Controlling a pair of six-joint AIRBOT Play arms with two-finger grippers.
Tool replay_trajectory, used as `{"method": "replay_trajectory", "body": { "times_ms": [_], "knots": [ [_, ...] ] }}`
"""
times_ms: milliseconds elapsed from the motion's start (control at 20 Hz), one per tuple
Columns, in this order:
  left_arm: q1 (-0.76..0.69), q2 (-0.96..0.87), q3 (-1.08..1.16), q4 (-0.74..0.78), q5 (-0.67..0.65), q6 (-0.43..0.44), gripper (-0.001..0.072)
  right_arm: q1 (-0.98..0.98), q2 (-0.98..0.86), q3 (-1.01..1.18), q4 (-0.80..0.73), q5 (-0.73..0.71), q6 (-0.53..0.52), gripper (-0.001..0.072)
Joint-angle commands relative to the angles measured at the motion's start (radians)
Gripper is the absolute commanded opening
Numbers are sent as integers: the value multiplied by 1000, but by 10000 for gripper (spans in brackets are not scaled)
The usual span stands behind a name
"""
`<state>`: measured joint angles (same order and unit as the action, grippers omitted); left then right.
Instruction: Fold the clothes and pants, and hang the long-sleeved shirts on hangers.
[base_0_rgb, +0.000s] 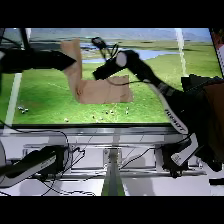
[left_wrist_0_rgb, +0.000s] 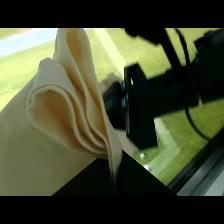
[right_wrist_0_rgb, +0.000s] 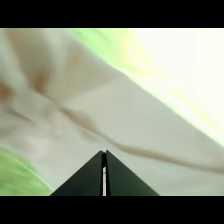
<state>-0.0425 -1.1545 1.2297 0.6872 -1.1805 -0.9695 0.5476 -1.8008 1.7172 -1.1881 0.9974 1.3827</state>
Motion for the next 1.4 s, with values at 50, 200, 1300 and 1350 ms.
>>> {"method": "replay_trajectory", "body": {
  "times_ms": [50, 200, 1300, 1350],
  "knots": [
    [-323, -209, 0, -72, 197, 0, 15, -300, 50, 10, -151, 311, -8, 15],
    [-475, -317, 0, -121, 394, 0, 593, -473, 51, 0, -151, 414, -45, 14],
    [79, -115, 1, 742, 98, -310, 630, -260, 55, -529, 557, -63, -229, 109],
    [78, -116, 1, 742, 94, -310, 630, -267, 63, -497, 534, -50, -228, 42]
  ]
}}
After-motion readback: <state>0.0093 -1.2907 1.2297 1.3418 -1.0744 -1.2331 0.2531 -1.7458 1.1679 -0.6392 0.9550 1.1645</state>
